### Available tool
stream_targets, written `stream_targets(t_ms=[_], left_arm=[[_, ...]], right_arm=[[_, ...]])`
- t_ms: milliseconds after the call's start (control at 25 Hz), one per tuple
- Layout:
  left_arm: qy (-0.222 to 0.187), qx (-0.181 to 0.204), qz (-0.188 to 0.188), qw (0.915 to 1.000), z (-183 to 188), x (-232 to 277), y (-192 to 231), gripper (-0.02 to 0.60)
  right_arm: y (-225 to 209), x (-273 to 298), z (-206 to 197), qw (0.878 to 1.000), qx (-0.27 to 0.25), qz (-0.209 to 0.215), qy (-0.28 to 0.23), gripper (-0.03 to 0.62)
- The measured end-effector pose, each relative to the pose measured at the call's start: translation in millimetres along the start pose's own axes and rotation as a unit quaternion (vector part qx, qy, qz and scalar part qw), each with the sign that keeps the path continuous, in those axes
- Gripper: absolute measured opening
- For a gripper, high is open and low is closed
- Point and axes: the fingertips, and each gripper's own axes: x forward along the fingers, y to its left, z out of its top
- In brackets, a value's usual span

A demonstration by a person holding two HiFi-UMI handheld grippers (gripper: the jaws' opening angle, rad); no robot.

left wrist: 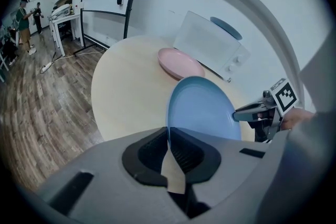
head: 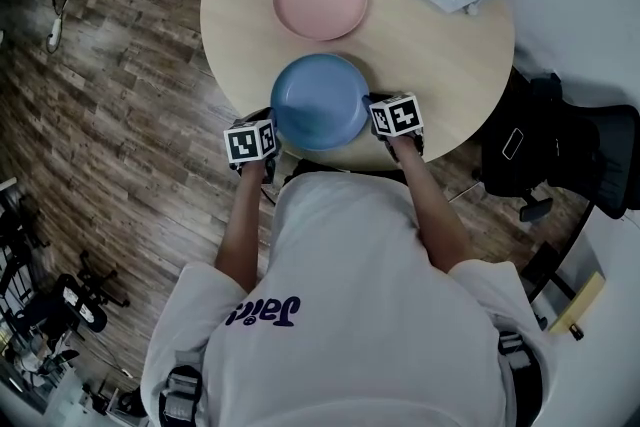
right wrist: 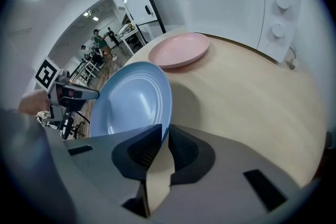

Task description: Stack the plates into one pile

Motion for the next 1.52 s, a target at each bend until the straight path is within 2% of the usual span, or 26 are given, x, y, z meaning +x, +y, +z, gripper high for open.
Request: stream_targets(t_ms=[360,680,1080,1320,1520], left_arm=[[-0.026,-0.005,-0.010,0.9996,71,8,-9,0.028],[-0.046,-0.008,-0.005,0.9989,148,40,-6,0.026],[-0.052,-0.020,0.013,0.9984,221,89,14,0.026],[-0.046,-0.027,0.023,0.9983,243,113,23,0.026],[-0.029,-0.026,0.028,0.9989,244,130,29,0.026]], right_arm=[[-27,-13,70,0.998,0.031,-0.001,-0.059,0.043],[-67,-5,137,0.995,0.055,-0.013,-0.085,0.040],[-106,22,217,0.991,0.069,-0.028,-0.114,0.040],[-124,42,241,0.989,0.082,-0.037,-0.116,0.040],[-132,55,241,0.990,0.087,-0.050,-0.102,0.040]])
